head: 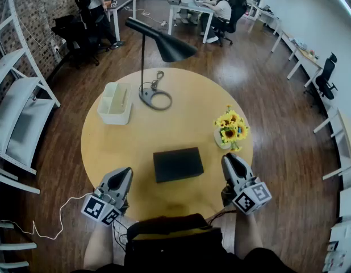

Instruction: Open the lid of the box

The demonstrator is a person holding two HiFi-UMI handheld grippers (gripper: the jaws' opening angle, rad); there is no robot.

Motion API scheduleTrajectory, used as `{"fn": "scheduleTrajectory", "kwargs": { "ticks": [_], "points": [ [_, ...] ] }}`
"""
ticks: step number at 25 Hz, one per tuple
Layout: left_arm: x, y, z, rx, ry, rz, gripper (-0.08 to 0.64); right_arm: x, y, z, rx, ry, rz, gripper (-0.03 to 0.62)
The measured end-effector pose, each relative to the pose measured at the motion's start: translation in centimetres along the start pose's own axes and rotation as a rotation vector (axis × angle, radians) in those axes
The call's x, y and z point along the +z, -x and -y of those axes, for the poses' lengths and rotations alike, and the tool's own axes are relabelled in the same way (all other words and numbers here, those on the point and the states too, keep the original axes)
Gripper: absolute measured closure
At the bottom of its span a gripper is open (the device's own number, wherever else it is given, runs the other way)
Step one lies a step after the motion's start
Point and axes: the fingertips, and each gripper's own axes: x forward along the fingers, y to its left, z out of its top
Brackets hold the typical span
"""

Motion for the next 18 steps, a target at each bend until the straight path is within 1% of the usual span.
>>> {"fn": "scheduleTrajectory", "kwargs": {
  "ticks": [4,6,8,10,12,13,15,18],
  "points": [
    [-1.8,-1.8,-0.8,-0.049,-0.066,-0.068,0.557,-1.5,-1.4,-0.9,0.085,-0.018,-0.069,0.514],
    [-3.4,-2.9,-1.1,-0.089,-0.086,-0.121,0.545,-2.1,-2.1,-1.7,0.130,0.007,-0.124,0.514],
    [-5.5,-4.1,-1.0,-0.153,-0.091,-0.199,0.423,-2.5,-2.8,-2.6,0.161,0.059,-0.178,0.514],
    [-8.4,-5.2,-0.5,-0.236,-0.090,-0.303,0.154,-3.0,-3.3,-3.4,0.187,0.095,-0.222,0.514],
    [-11.6,-6.1,0.1,-0.314,-0.103,-0.403,0.001,-3.6,-3.7,-3.9,0.208,0.109,-0.260,0.514],
    [-12.9,-6.4,0.4,-0.346,-0.115,-0.439,-0.025,-4.0,-3.8,-4.1,0.215,0.113,-0.279,0.514],
    [-14.7,-6.9,0.6,-0.391,-0.120,-0.479,-0.029,-4.7,-3.9,-4.6,0.223,0.119,-0.321,0.514],
    [-15.9,-7.9,0.2,-0.413,-0.107,-0.482,-0.029,-6.3,-3.7,-4.9,0.226,0.133,-0.392,0.514]
  ]
}}
